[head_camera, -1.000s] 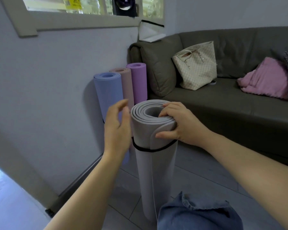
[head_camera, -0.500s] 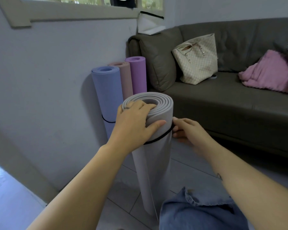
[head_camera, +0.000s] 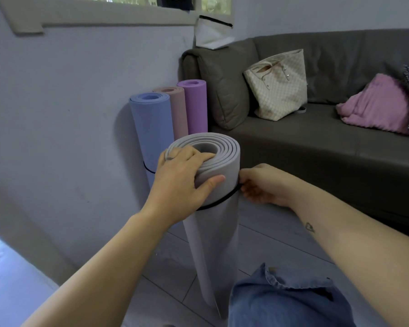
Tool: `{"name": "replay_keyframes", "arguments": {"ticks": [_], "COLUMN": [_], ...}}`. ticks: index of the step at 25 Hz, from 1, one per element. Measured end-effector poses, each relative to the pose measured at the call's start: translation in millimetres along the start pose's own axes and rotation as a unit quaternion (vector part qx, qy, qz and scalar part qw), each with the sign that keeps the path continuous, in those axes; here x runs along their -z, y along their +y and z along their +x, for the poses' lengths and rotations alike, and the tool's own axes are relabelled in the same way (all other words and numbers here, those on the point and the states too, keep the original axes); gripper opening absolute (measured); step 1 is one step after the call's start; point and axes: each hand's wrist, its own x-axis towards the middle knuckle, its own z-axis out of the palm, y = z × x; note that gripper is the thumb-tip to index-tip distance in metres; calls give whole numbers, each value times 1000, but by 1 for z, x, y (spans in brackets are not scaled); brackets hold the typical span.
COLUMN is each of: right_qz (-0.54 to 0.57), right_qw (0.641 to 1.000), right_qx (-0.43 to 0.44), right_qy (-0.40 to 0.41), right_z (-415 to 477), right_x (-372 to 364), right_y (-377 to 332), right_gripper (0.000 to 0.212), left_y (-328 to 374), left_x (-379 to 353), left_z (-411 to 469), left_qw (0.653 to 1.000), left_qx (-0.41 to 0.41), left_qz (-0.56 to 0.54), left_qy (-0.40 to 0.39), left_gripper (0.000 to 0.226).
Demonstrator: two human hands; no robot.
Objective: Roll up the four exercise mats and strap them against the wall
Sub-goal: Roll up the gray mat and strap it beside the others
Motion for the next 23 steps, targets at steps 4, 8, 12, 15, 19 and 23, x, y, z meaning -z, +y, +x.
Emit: {"name": "replay_keyframes", "arguments": {"ticks": [4,8,12,15,19,23], "right_qz": [-112,-96,-143,-117,-5,176], "right_qw": [992,990,984,986,994,972], "right_qx": [-13,-76,-54,-44,-70,-107], "right_qy": [56,63,91,110,89,117], "right_z": [13,30,45,41,16,-7], "right_x": [-5,-32,-58,-62,-68,-103], "right_y": [32,78,117,133,145,164], "right_gripper": [16,18,23,18,12,22], "left_y": [-2,-15,-27,-25,-13,10], "left_x": [5,13,19,18,14,6], "left_z": [-10,-16,-17,-14,-8,2], "left_qw": [1000,1000,999,999,999,1000], "left_qx": [-19,-5,25,26,18,10], "left_qz": [-12,-20,-27,-30,-34,-27], "left_qy": [15,21,28,13,2,-9], "left_gripper": [55,55,54,55,57,54]}}
